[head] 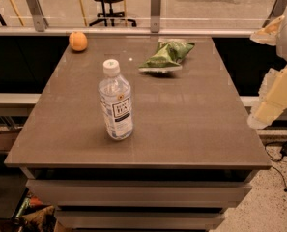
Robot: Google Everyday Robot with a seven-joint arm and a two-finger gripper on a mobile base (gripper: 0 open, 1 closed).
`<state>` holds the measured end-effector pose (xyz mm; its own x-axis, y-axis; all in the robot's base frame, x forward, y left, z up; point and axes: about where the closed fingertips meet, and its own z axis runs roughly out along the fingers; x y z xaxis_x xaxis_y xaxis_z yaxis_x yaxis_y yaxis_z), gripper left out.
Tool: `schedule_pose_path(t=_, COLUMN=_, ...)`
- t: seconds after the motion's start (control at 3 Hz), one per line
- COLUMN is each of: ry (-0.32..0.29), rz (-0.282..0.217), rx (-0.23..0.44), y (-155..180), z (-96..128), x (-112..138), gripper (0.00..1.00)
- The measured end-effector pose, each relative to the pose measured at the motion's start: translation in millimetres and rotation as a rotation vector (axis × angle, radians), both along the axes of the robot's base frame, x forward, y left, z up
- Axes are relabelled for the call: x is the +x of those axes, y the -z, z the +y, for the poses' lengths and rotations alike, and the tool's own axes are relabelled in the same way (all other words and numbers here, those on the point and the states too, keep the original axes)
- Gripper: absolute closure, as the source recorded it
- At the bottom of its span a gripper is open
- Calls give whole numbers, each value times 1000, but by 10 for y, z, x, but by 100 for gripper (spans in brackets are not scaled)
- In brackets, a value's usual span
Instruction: Move blue plastic bottle near orange
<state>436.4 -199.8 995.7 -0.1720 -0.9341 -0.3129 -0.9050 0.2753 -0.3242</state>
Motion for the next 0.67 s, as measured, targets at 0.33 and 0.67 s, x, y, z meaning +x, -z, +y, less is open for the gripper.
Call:
schedule_pose_path(t=0.33, ry=-11, rz=-33, rx=179, y=9, z=171, x=30, gripper=0)
schedule_pose_path(t=0.67, ry=-18, rz=-40, rx=358, y=28, z=356, x=84, gripper=0)
